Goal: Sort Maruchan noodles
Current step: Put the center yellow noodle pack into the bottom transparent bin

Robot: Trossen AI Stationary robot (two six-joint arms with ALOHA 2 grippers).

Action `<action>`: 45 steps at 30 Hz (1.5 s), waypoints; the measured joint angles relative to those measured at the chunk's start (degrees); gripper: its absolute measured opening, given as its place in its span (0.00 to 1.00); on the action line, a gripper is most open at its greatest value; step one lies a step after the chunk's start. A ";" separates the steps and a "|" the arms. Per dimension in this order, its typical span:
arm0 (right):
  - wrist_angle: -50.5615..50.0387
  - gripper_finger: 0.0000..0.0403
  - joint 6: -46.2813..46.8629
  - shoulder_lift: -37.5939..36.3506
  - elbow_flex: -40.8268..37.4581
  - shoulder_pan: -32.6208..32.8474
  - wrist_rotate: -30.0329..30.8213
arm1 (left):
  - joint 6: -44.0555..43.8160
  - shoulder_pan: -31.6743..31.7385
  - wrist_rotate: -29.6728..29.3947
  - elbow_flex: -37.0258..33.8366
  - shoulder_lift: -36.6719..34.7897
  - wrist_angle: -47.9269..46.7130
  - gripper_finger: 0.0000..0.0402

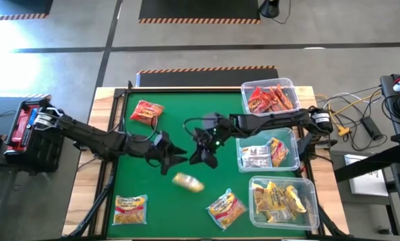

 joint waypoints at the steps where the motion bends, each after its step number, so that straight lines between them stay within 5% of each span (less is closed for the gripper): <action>1: -0.24 0.18 0.03 0.00 0.00 -0.12 0.38 | -0.05 0.03 0.11 0.82 -0.47 -2.36 0.44; 8: -4.71 0.09 0.61 0.00 0.00 0.08 0.79 | 0.57 -0.68 0.54 7.67 -1.38 -22.01 0.45; 13: -9.82 0.11 1.72 0.96 0.00 0.78 3.13 | -6.02 -2.48 3.40 7.84 0.00 -36.38 0.46; 17: -9.66 0.18 3.26 3.44 0.00 1.69 3.30 | -18.81 -5.43 8.65 1.79 0.97 -36.04 0.46; 23: -9.49 0.25 2.87 6.53 0.00 2.12 1.93 | -38.51 -13.95 8.92 -7.13 1.07 -27.20 0.46; 27: -6.85 0.26 2.80 8.24 0.00 2.18 -1.75 | -50.11 -20.06 5.97 -10.95 1.09 -14.99 0.46; 32: -2.19 0.23 2.76 10.86 0.00 3.04 -4.83 | -60.90 -25.21 0.55 -12.15 1.95 -12.05 0.46; 45: 15.39 0.20 8.80 20.27 -0.02 6.91 -6.46 | -66.69 -26.21 0.45 -6.54 15.87 -11.60 0.46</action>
